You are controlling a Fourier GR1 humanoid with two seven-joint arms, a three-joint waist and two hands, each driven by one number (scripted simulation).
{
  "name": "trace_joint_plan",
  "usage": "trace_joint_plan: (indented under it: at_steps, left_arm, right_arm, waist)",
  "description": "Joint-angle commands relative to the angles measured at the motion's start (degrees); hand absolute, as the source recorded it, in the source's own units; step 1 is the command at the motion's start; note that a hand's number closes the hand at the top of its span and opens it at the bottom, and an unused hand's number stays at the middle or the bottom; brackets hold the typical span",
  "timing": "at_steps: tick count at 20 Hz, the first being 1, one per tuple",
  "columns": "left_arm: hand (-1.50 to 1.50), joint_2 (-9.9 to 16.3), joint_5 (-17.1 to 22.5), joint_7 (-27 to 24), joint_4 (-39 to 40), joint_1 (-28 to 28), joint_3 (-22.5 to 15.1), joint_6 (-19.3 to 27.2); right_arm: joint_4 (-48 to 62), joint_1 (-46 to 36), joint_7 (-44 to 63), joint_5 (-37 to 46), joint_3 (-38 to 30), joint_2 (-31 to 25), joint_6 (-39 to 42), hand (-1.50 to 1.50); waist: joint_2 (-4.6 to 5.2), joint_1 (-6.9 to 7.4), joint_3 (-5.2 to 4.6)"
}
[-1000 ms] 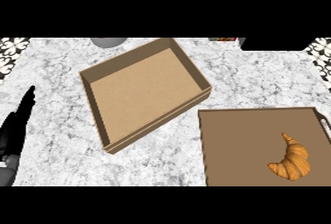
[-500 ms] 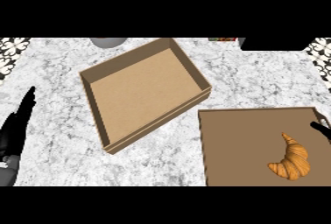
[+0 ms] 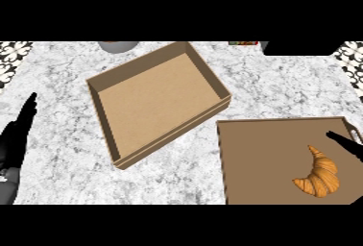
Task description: Pick the croissant from the tray and place it in the cardboard box
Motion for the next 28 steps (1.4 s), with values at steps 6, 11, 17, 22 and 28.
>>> trace_joint_plan:
  at_steps: [6,11,17,22,28]
  left_arm:
    - [0.00,-4.86,-4.79,-0.20,-2.20,1.78,2.21,-0.54]
    - [0.00,-3.74,-4.86,0.59,-1.49,2.41,4.82,-3.81]
    - [0.00,-5.69,-6.87,4.78,-0.89,-3.61,5.05,-4.14]
    - [0.00,-4.77,-7.02,1.15,-1.09,-0.58,7.51,-5.38]
    - [0.00,-5.66,-7.87,2.51,-3.50,1.12,9.66,-7.89]
  right_arm:
    - [-2.90,0.76,-3.25,1.15,-3.82,3.34,4.16,-1.50]
    - [-8.47,3.81,-5.15,0.96,-5.75,4.58,4.97,-1.50]
    - [-13.01,2.64,4.56,5.63,-1.77,8.25,8.72,-1.50]
    - [-13.36,2.65,12.17,10.67,2.10,13.92,7.53,-1.50]
    - [-2.60,-1.30,6.43,13.91,-0.90,15.32,3.72,1.50]
  waist:
    - [-0.04,-0.07,0.01]
    - [-0.05,-0.17,0.00]
    - [0.01,-0.28,0.00]
    - [0.04,0.03,0.00]
    - [0.01,0.05,0.02]
